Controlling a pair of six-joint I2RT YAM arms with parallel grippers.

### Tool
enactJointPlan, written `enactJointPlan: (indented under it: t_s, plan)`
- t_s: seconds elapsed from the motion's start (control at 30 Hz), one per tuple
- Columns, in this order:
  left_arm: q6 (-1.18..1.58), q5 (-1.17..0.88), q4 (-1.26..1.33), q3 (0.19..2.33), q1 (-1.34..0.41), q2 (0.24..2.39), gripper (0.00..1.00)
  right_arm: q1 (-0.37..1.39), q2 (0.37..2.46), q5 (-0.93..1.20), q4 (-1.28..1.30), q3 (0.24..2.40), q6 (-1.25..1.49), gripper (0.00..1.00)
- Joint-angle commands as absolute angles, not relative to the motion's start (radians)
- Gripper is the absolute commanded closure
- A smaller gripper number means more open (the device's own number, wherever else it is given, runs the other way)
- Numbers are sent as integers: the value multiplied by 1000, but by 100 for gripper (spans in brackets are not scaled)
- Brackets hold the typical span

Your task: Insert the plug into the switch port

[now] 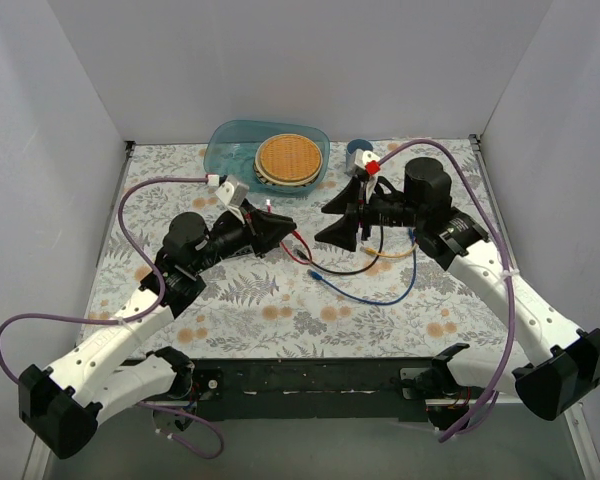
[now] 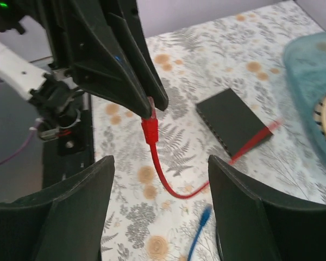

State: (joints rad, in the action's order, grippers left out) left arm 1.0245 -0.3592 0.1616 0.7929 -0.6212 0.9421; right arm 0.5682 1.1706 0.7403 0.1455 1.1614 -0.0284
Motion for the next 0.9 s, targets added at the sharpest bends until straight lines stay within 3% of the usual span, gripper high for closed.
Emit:
enactJointPlan:
  t_s: [0.0, 0.27, 0.53, 0.87]
  plan:
    - [997, -541, 329, 756, -620, 896, 100, 566, 1192, 1009, 9, 1154, 69, 25]
    - [1052, -738, 448, 769, -620, 936, 100, 566, 1221, 1091, -107, 1134, 158, 36]
    - [1054, -735, 445, 781, -620, 923, 100, 566, 1239, 1108, -112, 1135, 169, 51]
    - [1058, -721, 446, 788, -620, 939, 100, 575, 1247, 1134, -173, 1103, 221, 58]
